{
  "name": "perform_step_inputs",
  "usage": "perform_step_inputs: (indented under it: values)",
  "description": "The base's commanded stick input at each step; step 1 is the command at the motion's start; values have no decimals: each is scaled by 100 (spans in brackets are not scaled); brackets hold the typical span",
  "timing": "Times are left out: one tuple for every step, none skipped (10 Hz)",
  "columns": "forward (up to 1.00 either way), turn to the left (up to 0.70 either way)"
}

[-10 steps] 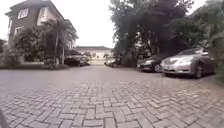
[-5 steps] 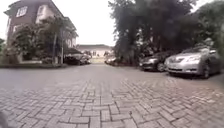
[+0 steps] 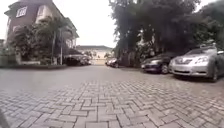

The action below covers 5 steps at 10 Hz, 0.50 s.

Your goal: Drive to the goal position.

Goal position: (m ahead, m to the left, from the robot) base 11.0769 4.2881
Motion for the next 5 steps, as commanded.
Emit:
perform_step_inputs:
  values:
    - [70,0]
    - [70,0]
    - [70,0]
    - [70,0]
    - [70,0]
